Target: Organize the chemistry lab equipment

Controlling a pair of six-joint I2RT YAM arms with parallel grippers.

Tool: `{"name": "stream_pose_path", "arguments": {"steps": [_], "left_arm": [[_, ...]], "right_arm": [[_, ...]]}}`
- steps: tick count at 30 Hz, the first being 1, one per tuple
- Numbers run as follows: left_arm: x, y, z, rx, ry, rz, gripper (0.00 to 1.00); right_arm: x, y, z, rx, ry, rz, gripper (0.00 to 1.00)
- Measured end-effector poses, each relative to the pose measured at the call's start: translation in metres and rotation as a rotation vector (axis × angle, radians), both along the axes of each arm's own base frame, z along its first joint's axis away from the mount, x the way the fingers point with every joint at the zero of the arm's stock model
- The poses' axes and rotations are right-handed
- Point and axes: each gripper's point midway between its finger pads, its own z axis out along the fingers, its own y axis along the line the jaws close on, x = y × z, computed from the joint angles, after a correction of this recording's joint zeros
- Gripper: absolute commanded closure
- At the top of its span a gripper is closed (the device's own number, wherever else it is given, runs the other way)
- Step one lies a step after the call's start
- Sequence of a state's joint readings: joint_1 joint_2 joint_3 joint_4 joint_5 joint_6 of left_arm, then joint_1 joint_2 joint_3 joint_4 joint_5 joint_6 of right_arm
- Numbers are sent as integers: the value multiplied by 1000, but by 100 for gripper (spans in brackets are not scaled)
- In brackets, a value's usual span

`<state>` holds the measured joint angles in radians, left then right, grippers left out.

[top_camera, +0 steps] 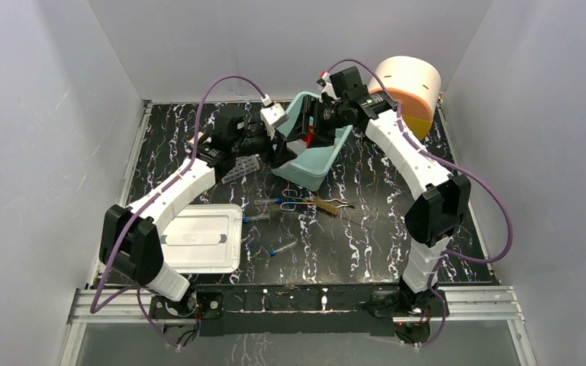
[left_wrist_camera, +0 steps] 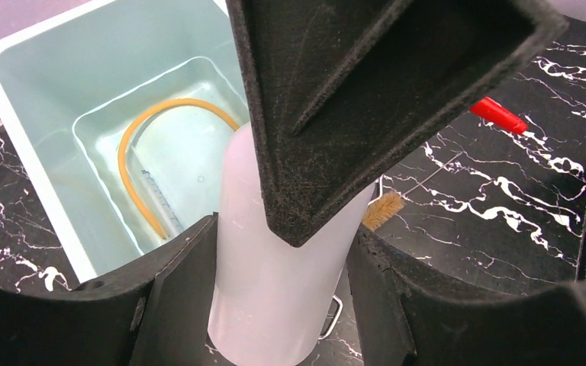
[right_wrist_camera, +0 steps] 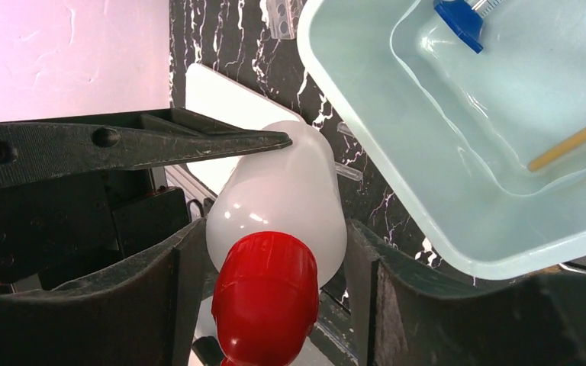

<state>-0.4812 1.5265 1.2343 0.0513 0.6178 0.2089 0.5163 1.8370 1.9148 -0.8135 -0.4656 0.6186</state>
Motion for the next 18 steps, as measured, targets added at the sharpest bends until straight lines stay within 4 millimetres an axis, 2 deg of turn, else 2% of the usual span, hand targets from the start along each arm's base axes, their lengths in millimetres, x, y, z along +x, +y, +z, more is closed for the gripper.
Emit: {"name": "stream_pose_path", "arguments": {"steps": [2,4,6,8,11,14,18], "left_arm": [[1,1,-2,2,11,10,73],[2,1,-4,5,18,17,67],[4,1,-6,5,28,30,46],[6,1,-7,-2,35,43,29],[15,1,-3,-20,39,96,10],[27,7,-1,-31,43,182,2],[37,19,5,-43,50,297,2]], "right_arm": [[2,0,-3,-4,4,0,40],[3,1,-5,-7,5,2,44],[4,1,-6,-10,5,1,46],[7,0,-6,-21,-7,-4,46],[18,-3,-2,-56,-43,-27,46],[41,-5,9,-90,-116,-56,46],[73,-22,25,-140,-220,-123,46]]}}
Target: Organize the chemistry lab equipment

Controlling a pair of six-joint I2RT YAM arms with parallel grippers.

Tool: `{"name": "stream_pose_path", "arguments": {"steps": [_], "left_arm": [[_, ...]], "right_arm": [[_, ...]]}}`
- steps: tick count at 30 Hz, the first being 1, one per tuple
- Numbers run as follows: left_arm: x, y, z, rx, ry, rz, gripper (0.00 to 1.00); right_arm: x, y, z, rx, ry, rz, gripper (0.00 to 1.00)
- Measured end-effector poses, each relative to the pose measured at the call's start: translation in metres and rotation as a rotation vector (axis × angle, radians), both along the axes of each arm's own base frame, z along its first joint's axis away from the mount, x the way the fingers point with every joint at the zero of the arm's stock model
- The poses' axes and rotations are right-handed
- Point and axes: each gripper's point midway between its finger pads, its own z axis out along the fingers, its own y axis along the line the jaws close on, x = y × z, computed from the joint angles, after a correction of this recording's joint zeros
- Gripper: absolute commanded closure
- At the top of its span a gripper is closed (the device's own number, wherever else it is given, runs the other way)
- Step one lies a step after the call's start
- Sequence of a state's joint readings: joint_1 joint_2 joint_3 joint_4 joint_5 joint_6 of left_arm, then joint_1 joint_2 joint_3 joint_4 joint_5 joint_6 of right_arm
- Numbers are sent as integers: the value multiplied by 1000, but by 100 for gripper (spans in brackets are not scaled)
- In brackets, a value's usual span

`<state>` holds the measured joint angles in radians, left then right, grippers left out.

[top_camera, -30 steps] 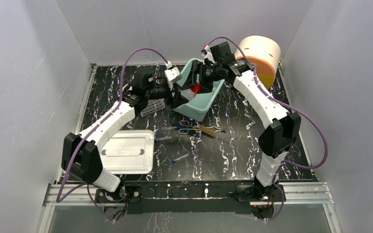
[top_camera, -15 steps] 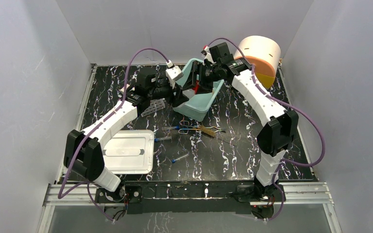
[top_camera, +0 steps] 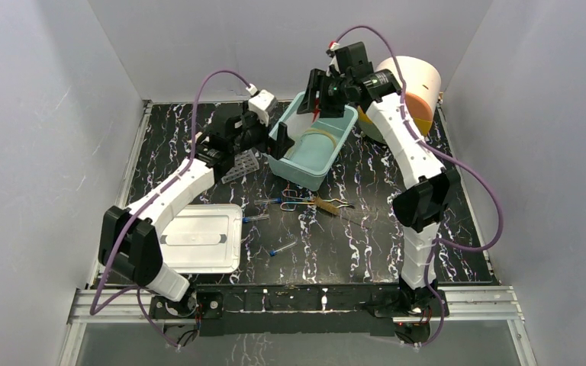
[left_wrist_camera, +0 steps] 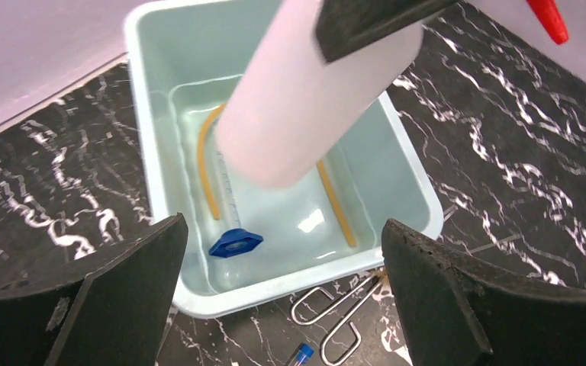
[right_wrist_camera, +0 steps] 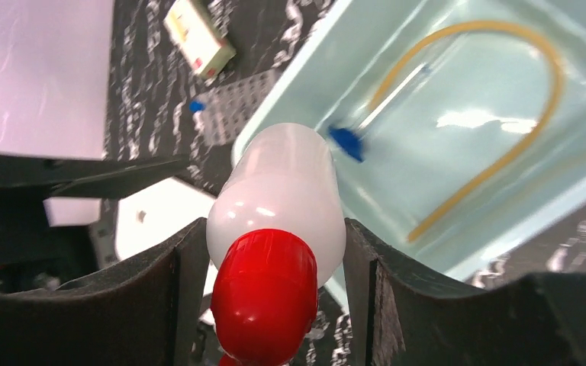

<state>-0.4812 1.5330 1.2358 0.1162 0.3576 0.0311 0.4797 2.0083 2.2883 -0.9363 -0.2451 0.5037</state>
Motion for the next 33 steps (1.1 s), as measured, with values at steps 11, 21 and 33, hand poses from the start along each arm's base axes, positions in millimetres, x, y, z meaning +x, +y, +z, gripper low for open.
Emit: {"name": "stream_pose_path", "arguments": {"steps": [11,21,33], "left_arm": [[-1,42,25,-129,91,331,2],[-15,46,-8,-165,295,407,2],[-13,48,-18,-139,318,411,2]], "right_arm": [[47,-56,-33,-273,-120,-122,46],[95,-60,-130,-495,-91,-84,46],[110,-56,-153,-525,-93,-71,46]]}}
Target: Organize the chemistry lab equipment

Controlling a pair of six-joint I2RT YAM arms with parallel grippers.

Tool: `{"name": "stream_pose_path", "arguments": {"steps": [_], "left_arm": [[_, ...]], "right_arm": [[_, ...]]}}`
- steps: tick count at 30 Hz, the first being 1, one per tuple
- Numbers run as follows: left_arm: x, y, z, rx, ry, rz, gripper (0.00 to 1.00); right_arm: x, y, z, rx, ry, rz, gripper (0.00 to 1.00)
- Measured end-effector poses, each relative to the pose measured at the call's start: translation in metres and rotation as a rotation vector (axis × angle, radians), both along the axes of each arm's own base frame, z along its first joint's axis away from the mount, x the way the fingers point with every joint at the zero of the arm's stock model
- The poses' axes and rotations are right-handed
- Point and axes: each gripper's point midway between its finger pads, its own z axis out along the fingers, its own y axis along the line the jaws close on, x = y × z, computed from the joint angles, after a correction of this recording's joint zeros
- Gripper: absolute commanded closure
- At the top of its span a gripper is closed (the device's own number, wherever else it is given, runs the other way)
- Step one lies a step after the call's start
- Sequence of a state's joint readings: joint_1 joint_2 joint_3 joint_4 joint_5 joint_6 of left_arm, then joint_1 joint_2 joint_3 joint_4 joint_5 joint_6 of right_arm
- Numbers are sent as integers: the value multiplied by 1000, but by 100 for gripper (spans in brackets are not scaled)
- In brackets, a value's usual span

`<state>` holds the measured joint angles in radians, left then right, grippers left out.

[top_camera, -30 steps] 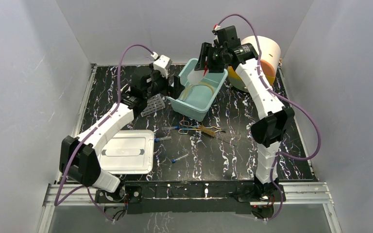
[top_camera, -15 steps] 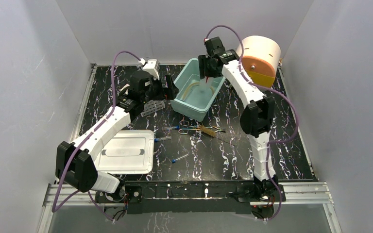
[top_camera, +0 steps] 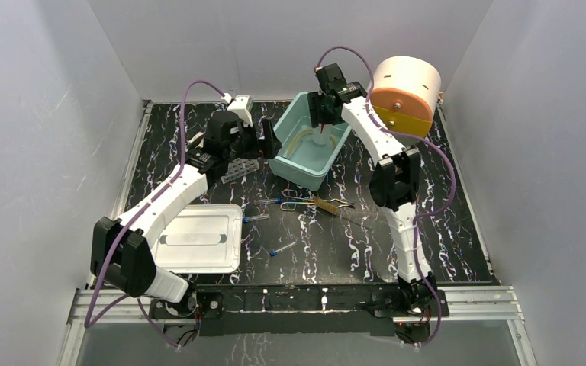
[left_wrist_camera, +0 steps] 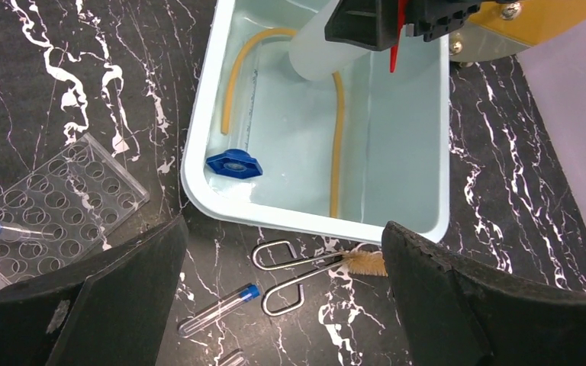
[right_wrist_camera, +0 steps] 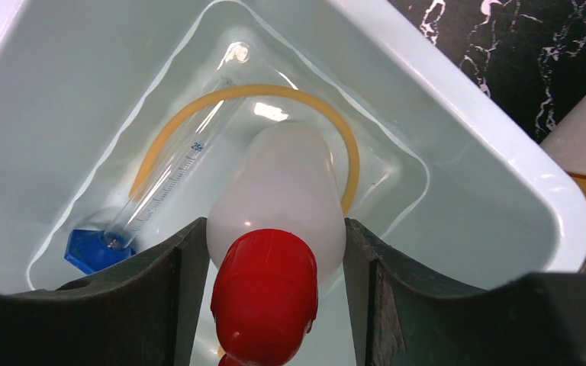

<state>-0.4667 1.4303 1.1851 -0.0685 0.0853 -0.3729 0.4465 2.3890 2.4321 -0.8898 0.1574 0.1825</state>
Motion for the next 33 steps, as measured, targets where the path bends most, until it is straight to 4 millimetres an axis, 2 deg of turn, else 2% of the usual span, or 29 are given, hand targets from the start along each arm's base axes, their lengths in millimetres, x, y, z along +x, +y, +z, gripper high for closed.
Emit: {"name": "stream_pose_path", "arguments": {"steps": [7,13,17,28,33], "left_arm": [[4,2,-17,35,34,-2,2],[4,2,-17,42,33,-6,2],[5,2,-18,50,28,-17,2],[7,1,-12,56,14,-27,2],[7,1,-10,55,10,-28,2]], "right_arm": [[-4,11,-1,39,19,43,46],[-5,15,-15,38,40,59,44],[0,16,-30,21,46,58,36],[1,16,-27,17,37,65,14],[3,23,-16,55,21,80,12]]}}
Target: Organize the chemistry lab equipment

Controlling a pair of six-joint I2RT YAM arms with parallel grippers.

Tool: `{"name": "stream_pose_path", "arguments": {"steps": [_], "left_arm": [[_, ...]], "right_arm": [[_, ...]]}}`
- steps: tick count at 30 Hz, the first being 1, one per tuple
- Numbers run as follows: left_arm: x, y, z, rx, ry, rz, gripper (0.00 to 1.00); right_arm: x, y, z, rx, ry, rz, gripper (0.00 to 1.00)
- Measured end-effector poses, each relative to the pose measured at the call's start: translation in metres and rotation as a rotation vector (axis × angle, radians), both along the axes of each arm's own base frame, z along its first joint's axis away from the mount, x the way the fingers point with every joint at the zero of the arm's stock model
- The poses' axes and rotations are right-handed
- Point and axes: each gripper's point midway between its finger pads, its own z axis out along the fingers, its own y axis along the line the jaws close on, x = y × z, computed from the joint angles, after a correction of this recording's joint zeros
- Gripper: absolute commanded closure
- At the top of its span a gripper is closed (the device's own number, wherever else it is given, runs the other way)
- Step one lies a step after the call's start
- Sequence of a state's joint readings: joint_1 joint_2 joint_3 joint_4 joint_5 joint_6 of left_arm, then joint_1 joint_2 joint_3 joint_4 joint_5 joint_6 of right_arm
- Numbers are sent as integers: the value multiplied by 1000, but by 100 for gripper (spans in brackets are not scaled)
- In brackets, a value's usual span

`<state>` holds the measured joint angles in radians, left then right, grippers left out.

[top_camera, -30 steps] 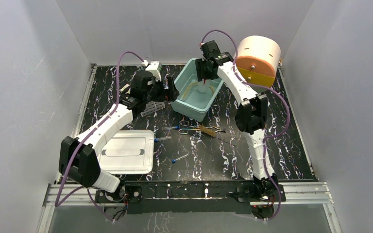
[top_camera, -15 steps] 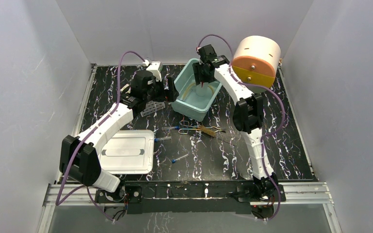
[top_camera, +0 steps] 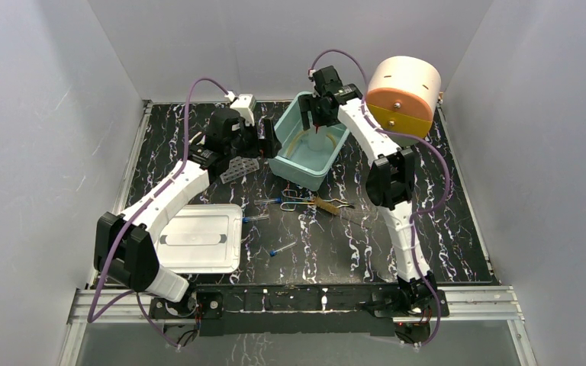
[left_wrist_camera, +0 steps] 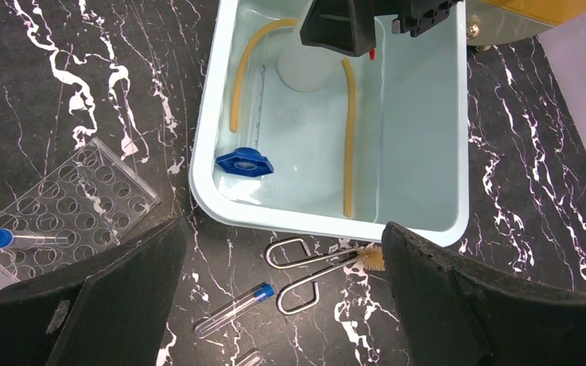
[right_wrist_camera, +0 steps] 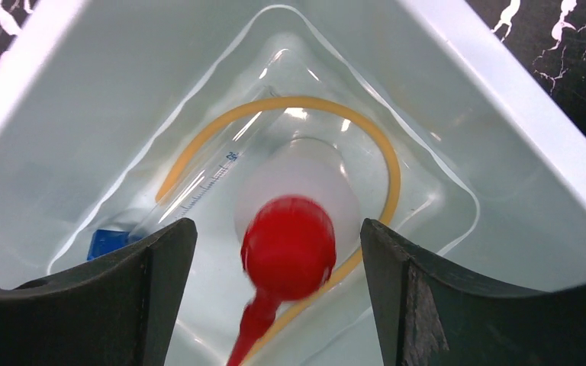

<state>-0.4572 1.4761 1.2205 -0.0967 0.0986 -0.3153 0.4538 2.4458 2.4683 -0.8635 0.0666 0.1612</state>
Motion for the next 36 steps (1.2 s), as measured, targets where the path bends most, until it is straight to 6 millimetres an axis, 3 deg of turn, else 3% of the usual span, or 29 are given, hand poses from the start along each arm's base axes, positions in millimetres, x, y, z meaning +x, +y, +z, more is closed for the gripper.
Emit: {"name": "stream_pose_path", "arguments": {"steps": [6,13,18,23,29,36], "left_arm": [[-2,-3,0,-16,11,-8,2],[-7,3,-11,-84,77,57,2],[-10,15,-18,-131,163,135,2],[-12,33,-15,-150,247,216,2],[-8,55,-14,-172,262,292,2],[-17,67,-12,-177,254,327,2]], "right_arm": [[-3,2,21,32,-21,6,10],[-23,-7,83,84,-82,-29,12],[-66,-30,130,122,-114,-81,16],[-112,-55,152,152,-134,-136,18],[-177,-82,134,171,-101,-148,18],[-249,-94,61,226,-21,-65,18]]}}
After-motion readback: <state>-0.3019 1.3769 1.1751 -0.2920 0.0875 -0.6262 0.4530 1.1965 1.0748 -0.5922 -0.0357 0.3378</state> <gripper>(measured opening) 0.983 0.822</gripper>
